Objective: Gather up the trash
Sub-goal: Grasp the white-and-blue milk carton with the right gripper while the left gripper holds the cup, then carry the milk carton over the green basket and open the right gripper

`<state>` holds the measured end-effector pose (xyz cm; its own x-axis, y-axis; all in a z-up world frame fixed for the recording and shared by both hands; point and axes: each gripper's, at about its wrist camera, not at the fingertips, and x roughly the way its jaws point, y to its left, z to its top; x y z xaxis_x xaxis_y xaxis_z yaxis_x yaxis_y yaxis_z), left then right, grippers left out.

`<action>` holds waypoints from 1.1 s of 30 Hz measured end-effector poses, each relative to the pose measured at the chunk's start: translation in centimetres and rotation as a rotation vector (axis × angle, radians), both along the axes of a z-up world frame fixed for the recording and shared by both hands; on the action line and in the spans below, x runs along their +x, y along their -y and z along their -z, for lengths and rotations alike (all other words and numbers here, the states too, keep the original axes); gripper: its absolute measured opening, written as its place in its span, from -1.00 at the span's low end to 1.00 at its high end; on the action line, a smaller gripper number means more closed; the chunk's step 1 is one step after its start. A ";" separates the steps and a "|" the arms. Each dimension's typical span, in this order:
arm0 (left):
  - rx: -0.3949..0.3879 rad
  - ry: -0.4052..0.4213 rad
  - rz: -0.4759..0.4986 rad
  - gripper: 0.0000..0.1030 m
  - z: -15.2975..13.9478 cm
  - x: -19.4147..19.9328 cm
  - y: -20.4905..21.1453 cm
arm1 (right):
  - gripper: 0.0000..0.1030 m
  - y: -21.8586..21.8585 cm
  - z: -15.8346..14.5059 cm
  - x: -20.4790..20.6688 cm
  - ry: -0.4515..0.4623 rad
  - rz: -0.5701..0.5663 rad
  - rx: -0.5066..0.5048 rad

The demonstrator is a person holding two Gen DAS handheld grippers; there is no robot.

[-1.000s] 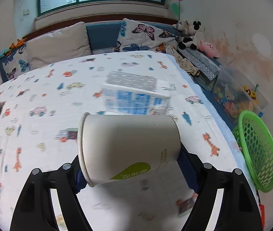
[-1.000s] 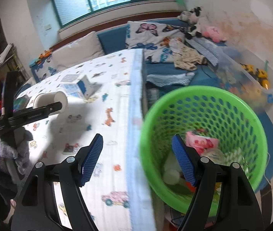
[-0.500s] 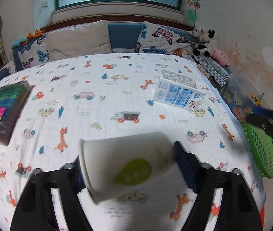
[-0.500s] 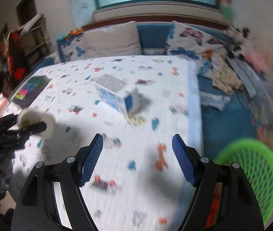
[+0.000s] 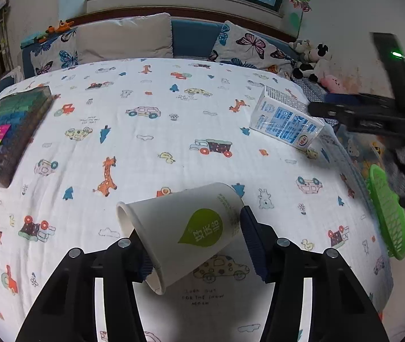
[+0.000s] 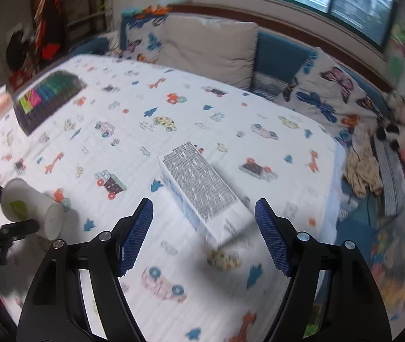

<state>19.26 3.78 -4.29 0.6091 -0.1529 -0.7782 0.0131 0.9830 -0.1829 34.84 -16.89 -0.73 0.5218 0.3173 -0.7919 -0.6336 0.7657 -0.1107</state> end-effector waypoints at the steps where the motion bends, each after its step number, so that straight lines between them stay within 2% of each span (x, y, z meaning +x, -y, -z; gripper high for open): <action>1: 0.000 0.002 0.004 -0.02 0.0 -0.1 0.0 | 0.43 -0.5 0.3 0.5 -0.003 -0.013 -0.015; 11: -0.026 0.005 0.041 -0.16 0.1 -0.4 -0.1 | 0.40 -3.8 3.1 3.9 -0.042 -0.099 -0.129; 14: -0.038 0.003 0.047 -0.20 0.2 -0.5 -0.2 | 0.21 -4.2 3.7 3.9 -0.055 -0.113 -0.141; 16: -0.036 0.005 0.050 -0.23 0.1 -0.6 -0.1 | 0.18 -4.3 3.6 3.5 -0.040 -0.114 -0.146; 18: -0.035 0.006 0.053 -0.27 0.1 -0.7 -0.1 | 0.09 -4.1 3.3 3.0 -0.041 -0.107 -0.128; 23: -0.036 0.010 0.064 -0.39 -0.1 -1.1 0.0 | 0.00 -2.6 1.6 1.2 -0.024 -0.062 -0.075; 31: -0.069 0.023 0.092 -0.55 -0.8 -2.2 0.4 | -0.03 0.5 -1.2 -2.8 0.003 0.021 0.030; 33: -0.065 0.028 0.096 -0.68 -0.9 -2.5 0.6 | -0.03 1.3 -1.8 -3.9 0.009 0.045 0.055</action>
